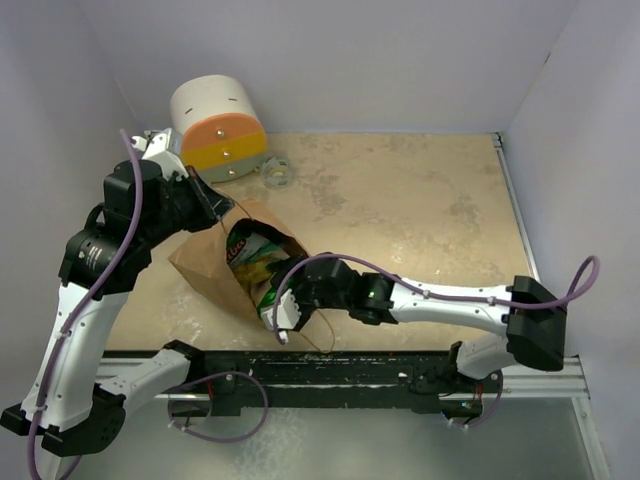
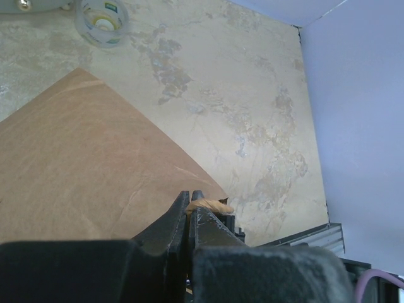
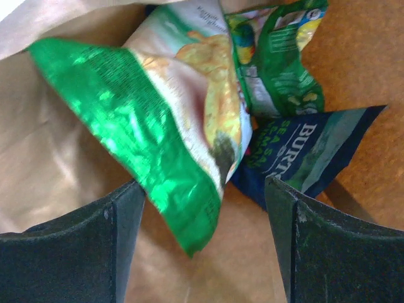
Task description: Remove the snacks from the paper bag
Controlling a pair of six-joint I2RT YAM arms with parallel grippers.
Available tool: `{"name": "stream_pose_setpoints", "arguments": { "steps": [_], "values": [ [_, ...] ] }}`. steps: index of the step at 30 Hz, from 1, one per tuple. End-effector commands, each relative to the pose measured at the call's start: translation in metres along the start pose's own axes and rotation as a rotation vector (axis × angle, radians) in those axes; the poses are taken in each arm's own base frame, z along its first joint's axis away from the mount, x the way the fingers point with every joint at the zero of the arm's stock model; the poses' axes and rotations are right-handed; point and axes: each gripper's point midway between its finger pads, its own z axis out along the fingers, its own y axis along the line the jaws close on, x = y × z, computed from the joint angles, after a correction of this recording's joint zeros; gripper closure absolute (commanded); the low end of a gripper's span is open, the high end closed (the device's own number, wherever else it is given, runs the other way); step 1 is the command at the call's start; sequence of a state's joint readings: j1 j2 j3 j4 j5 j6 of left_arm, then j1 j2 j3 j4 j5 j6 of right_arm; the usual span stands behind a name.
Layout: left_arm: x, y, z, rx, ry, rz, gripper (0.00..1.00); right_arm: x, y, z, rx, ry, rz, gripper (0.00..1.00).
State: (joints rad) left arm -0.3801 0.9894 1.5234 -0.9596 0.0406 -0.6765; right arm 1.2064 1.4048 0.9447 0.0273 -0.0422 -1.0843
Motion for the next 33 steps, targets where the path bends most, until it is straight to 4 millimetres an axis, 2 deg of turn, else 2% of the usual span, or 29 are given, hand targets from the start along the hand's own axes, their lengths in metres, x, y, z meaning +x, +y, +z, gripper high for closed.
{"name": "stream_pose_setpoints", "arguments": {
  "steps": [1, 4, 8, 12, 14, 18, 21, 24, 30, 33],
  "values": [
    [-0.018, -0.013, -0.009, 0.044, -0.065, -0.009, 1.0, -0.014, -0.042, 0.019, 0.198, -0.044, -0.055, 0.22],
    [-0.02, -0.012, -0.011, 0.033, -0.072, -0.012, 1.0, -0.017, -0.044, 0.033, 0.202, -0.059, -0.059, 0.25],
    [-0.023, -0.012, -0.015, 0.025, -0.08, 0.004, 1.0, -0.021, -0.052, 0.039, 0.249, -0.083, -0.042, 0.38],
    [-0.029, -0.007, -0.022, -0.006, -0.103, 0.032, 1.0, -0.023, -0.055, 0.036, 0.25, -0.086, -0.049, 0.63],
    [-0.032, -0.005, -0.024, -0.018, -0.115, 0.032, 1.0, -0.03, -0.059, 0.032, 0.235, -0.106, -0.025, 0.76],
    [-0.031, -0.002, -0.022, -0.028, -0.122, 0.027, 1.0, -0.046, -0.083, 0.016, 0.231, -0.13, 0.07, 0.99],
    [-0.029, 0.002, -0.018, -0.041, -0.124, 0.004, 1.0, -0.054, -0.102, 0.001, 0.261, -0.137, 0.173, 1.0],
    [-0.027, -0.004, -0.017, -0.014, -0.104, 0.004, 1.0, -0.066, -0.12, -0.016, 0.28, -0.167, 0.293, 1.0],
    [-0.032, -0.002, -0.019, -0.027, -0.128, 0.033, 1.0, -0.086, -0.144, -0.05, 0.246, -0.187, 0.481, 1.0],
    [-0.039, 0.003, -0.016, -0.068, -0.145, 0.052, 1.0, -0.091, -0.149, -0.077, 0.213, -0.174, 0.514, 1.0]
  ]
}}
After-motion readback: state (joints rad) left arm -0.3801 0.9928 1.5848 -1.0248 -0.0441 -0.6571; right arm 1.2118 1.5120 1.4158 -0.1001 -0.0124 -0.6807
